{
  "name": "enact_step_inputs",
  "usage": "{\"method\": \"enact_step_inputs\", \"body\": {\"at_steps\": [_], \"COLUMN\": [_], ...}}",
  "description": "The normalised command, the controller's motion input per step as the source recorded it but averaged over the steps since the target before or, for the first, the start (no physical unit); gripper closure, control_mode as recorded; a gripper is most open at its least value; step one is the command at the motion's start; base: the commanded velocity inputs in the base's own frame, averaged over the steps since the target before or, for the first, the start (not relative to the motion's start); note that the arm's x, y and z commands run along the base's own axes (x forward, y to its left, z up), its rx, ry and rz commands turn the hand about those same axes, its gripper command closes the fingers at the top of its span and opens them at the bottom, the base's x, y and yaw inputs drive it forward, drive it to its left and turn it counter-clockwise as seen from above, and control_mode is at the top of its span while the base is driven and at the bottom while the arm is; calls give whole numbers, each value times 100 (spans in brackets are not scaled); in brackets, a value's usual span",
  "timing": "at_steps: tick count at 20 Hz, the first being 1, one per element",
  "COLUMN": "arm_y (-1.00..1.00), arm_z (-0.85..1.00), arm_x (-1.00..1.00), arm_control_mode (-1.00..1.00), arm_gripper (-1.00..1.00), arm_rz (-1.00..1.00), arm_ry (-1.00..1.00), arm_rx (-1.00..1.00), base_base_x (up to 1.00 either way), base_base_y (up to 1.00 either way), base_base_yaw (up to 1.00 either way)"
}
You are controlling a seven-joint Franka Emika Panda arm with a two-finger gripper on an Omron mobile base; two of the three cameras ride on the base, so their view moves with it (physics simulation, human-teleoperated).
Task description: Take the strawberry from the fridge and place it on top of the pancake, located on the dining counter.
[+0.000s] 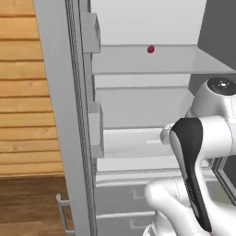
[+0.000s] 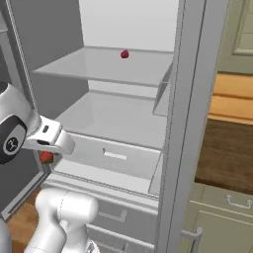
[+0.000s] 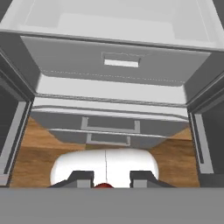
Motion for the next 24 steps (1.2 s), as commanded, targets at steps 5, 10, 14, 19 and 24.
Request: {"method": "enact_step_inputs", "body": {"at_steps": [5,10,14,19,24], "arm_y": [0,0,0,0,0], "arm_z": [0,0,0,0,0], "arm_x": [0,0,0,0,0], "arm_control_mode": [100,100,100,100,100], "arm_gripper": [100,100,100,100,100], "arm_rz": [0,0,0,0,0], "arm_ry": [0,0,0,0,0], "arm_rx": [0,0,0,0,0], "base_base_x": [-56,-69,-54,-38,-50], "base_base_y": [12,28,48,76,93], "base_base_yaw": [59,65,65,64,63]}}
